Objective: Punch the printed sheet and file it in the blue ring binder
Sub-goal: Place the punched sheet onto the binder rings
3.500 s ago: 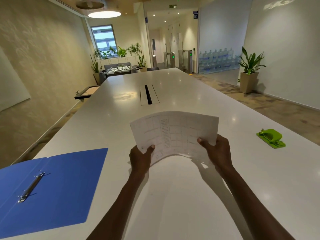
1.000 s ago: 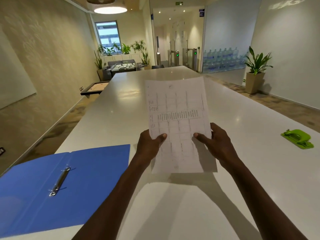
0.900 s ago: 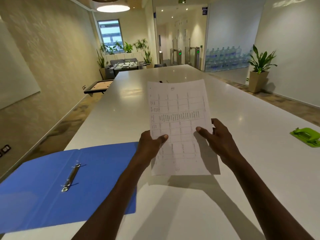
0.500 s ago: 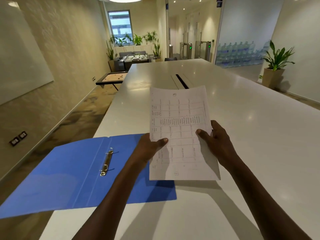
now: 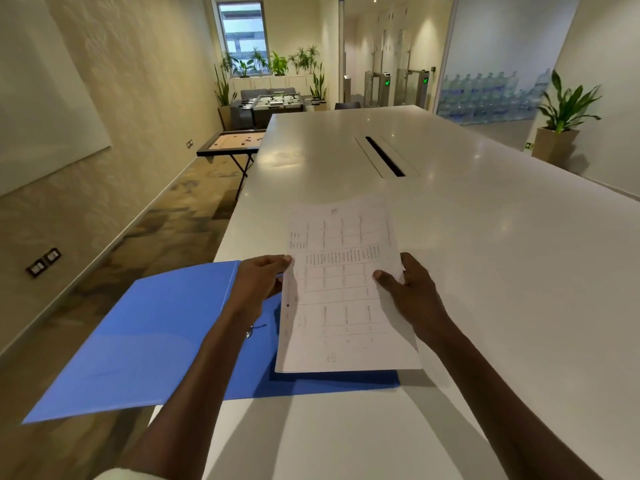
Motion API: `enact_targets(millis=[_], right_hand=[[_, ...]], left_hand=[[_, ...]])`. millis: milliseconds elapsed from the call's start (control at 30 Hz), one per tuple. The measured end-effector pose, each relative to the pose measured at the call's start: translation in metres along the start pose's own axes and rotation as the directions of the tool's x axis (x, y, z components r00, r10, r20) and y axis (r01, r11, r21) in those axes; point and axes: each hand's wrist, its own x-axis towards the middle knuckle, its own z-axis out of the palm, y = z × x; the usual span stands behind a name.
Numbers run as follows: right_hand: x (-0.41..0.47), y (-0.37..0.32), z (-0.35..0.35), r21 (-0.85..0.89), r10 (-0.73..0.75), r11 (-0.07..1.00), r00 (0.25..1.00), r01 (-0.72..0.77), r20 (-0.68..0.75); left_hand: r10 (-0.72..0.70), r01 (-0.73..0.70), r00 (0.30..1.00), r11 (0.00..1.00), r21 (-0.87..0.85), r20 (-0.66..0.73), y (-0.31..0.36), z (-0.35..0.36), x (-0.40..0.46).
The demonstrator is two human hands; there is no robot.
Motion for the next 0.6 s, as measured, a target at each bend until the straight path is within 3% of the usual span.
enact_targets(millis=[233,500,600], right_hand=[[-0.002,0.001,0.043,-0.017,0.032,0.999,0.998,-0.032,0.047],[-0.001,0.002,0.074,0.003,0.079,0.997,0.995,-0.079,0.063],[0.001,0.002,0.081,-0.003,0.097,0.995,0.994,-0.097,0.059]], left_hand=[[-0.065,0.075,0.997,0.952,0.298,-0.042,-0.012,-0.045,0.020],[0.083,0.019,0.986,0.806,0.591,-0.145,-0.022,-0.057,0.028],[0.083,0.059,0.979,0.759,0.648,-0.187,-0.019,-0.057,0.027]])
